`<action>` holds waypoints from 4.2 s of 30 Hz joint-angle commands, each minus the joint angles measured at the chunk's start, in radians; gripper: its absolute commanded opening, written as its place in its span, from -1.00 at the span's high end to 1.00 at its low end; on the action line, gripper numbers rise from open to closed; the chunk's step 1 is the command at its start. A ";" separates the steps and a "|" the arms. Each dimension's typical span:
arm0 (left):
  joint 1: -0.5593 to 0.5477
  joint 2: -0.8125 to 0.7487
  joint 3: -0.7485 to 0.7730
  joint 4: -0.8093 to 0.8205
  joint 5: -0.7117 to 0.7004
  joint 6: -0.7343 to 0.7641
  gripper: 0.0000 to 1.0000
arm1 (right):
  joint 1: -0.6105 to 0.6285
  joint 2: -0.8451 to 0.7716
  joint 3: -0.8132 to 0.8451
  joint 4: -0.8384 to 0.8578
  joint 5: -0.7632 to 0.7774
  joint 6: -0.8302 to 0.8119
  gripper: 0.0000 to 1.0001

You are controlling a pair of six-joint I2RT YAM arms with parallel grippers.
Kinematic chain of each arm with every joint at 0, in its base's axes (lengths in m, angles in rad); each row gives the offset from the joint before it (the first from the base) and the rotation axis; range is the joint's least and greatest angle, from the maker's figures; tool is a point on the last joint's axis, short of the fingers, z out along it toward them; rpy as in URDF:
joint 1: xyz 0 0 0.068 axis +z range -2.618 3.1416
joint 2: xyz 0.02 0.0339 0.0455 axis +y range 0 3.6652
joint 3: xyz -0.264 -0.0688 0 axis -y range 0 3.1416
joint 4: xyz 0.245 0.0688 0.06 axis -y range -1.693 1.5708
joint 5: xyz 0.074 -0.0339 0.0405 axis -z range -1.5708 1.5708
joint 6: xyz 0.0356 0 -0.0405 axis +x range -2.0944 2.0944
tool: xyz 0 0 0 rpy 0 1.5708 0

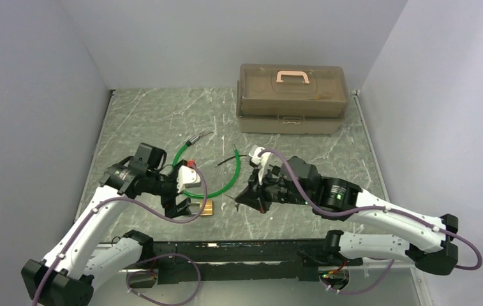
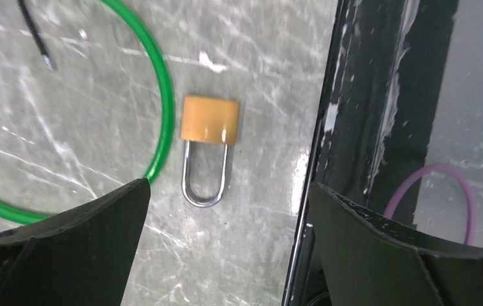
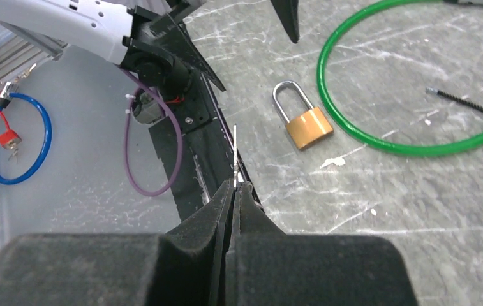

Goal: Unlock with the key
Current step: Pick up the key from the center of the board, then pick up the lock from the center of the board, then unlock the lock.

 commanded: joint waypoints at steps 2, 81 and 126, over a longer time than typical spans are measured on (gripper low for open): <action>-0.034 0.051 -0.111 0.133 -0.089 0.076 -0.99 | -0.009 -0.117 -0.080 0.014 0.115 0.084 1.00; -0.407 -0.195 0.285 0.379 -0.206 0.428 1.00 | -0.443 -0.086 0.077 0.084 -0.469 0.028 1.00; -0.182 0.403 0.325 -0.511 0.602 0.135 1.00 | -0.148 -0.053 0.166 -0.297 -0.185 -0.623 1.00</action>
